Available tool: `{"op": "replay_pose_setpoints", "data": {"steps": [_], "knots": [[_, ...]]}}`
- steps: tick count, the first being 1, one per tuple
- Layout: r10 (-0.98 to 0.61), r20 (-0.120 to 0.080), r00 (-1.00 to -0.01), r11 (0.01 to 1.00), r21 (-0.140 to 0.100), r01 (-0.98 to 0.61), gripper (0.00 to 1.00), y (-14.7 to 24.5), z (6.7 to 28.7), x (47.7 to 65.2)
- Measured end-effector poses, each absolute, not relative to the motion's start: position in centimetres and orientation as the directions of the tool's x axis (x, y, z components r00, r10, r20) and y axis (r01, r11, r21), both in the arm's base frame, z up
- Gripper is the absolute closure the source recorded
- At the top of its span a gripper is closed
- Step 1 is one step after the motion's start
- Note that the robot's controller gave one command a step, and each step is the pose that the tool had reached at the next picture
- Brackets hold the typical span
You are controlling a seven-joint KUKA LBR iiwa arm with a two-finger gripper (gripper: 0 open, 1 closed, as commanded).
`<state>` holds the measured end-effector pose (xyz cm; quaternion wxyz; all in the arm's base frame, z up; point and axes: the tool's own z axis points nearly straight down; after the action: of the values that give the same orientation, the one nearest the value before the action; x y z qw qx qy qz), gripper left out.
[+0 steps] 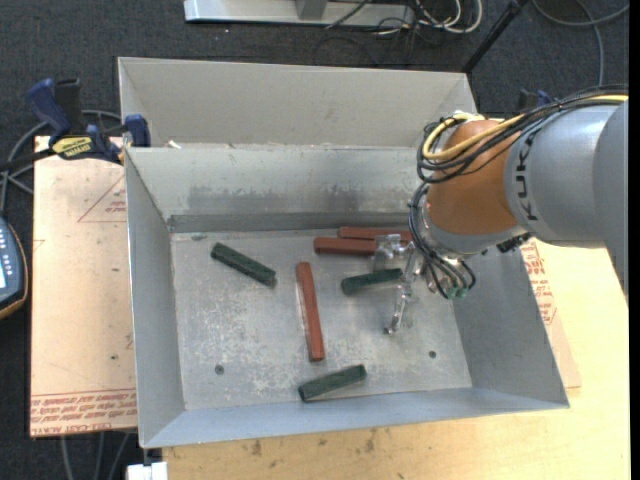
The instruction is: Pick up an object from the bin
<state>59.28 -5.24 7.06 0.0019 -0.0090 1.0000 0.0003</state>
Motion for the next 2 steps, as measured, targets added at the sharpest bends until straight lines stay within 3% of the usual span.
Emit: {"op": "replay_pose_setpoints", "data": {"steps": [1,2], "knots": [[-0.138,0.001,-0.99,0.99,0.002,-0.138,0.0,-2.37,6.98,54.99],[-0.139,-0.002,-0.99,0.99,0.0,-0.139,1.0,-2.44,7.07,55.14]]}}
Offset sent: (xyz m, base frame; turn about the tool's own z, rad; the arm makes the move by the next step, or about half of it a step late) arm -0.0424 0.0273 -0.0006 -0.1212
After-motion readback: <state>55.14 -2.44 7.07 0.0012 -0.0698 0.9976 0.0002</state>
